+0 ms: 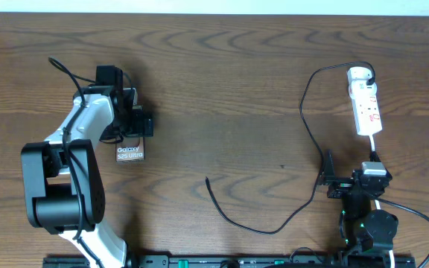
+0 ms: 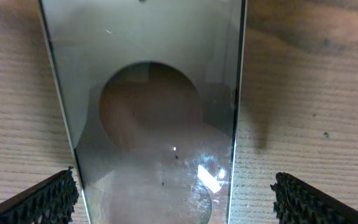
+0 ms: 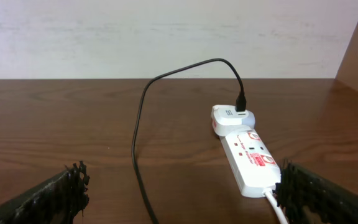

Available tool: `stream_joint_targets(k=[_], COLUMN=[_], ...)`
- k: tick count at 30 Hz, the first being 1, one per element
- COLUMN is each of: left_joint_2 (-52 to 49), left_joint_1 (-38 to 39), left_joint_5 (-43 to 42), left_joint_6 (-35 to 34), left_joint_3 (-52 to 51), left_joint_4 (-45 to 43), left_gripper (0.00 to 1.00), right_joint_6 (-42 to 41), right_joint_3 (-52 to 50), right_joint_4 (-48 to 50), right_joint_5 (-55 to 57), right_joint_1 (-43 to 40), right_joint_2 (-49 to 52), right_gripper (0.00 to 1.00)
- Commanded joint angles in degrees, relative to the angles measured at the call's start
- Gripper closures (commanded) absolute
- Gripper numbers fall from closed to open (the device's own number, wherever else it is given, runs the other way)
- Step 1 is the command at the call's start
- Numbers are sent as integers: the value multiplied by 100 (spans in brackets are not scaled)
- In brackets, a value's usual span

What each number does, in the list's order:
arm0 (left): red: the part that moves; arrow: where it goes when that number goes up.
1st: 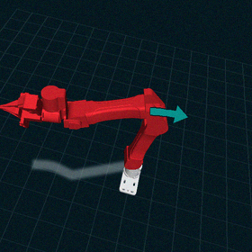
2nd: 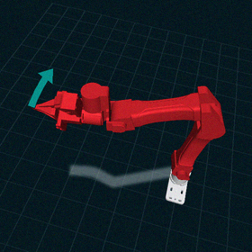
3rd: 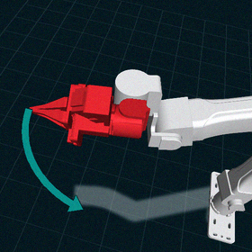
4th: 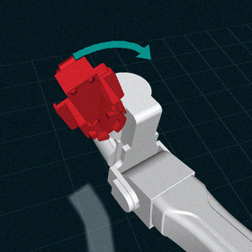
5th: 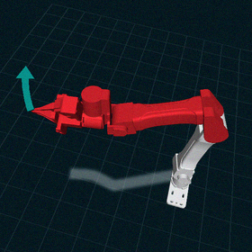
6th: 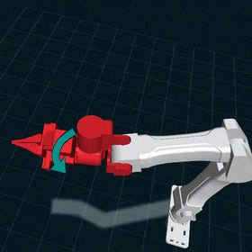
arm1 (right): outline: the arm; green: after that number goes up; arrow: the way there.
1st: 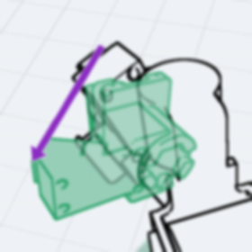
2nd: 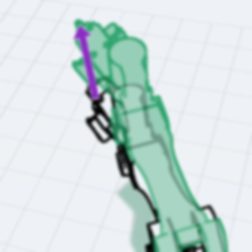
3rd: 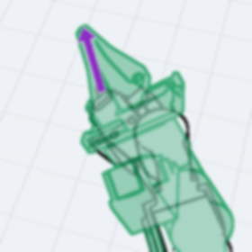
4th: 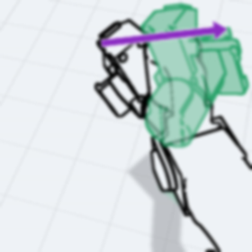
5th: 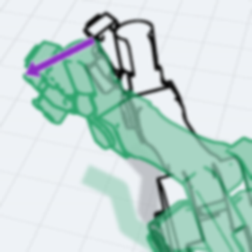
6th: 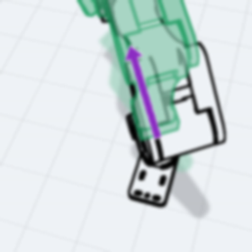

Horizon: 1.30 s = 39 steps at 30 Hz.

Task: Plug charger to phone and switch on socket
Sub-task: 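Lower the left gripper and close it on the phone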

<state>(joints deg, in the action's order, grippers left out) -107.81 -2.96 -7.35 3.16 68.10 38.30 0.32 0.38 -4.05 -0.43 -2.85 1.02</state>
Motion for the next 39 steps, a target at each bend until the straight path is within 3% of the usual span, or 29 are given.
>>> stream_joint_targets(k=[1,39], left_joint_2=[-22,-55], left_joint_1=[-17,-20], left_joint_5=[-11,229], left_joint_6=[-42,-39], left_joint_3=[-39,-251], left_joint_4=[-26,-179], left_gripper=[2,2], right_joint_6=[57,57], right_joint_3=[-7,-7], right_joint_4=[-24,-24], right_joint_5=[-35,-37], right_joint_1=[28,28], right_joint_2=[-22,-22], right_gripper=[1,1])
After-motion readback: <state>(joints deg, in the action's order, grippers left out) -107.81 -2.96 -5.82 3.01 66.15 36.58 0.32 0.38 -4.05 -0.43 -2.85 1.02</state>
